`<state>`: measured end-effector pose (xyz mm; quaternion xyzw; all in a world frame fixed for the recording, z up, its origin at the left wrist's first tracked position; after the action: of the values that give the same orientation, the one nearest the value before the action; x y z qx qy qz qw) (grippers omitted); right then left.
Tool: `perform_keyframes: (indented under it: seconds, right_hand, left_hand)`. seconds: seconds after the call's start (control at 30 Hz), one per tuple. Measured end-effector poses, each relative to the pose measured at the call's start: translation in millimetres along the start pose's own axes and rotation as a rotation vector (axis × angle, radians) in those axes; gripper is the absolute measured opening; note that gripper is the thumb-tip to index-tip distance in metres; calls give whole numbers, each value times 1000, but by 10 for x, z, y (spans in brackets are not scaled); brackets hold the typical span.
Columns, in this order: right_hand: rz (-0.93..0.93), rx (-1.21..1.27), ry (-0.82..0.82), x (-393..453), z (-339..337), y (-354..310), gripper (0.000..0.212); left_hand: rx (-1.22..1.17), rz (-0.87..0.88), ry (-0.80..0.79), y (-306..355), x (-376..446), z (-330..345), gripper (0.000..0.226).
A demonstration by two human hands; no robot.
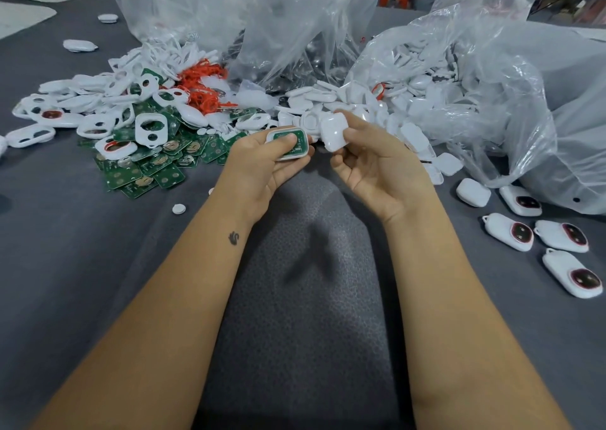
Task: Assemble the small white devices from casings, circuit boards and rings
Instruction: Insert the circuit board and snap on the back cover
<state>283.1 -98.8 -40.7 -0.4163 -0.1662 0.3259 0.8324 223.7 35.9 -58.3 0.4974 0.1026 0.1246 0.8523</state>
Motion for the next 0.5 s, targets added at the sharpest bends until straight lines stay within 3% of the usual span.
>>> perform_keyframes:
  seconds: [0.17,0.37,0.5]
  right_hand:
    - [-83,-60,140,13,-104,-16,19]
    - [-199,-588,157,-35,-8,-132,28]
    - [-261,-727,124,-53,47,-155,29]
  left_hand:
    - [-21,4,18,-2,11,-12,10]
    - [-16,2,22,-7,14,-13,11]
    - [-16,1,21,-10,19,-15,11]
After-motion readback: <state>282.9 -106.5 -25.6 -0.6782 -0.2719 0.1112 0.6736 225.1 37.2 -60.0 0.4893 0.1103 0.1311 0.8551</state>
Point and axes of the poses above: each hand's wrist, its own x-axis towards the middle knuckle, its own z-axis out of the palm, y = z × x, the point moved 6 cm from there along x, towards the middle knuckle, and after that the axes turned 9 degrees about -y, right-handed, at the moved point
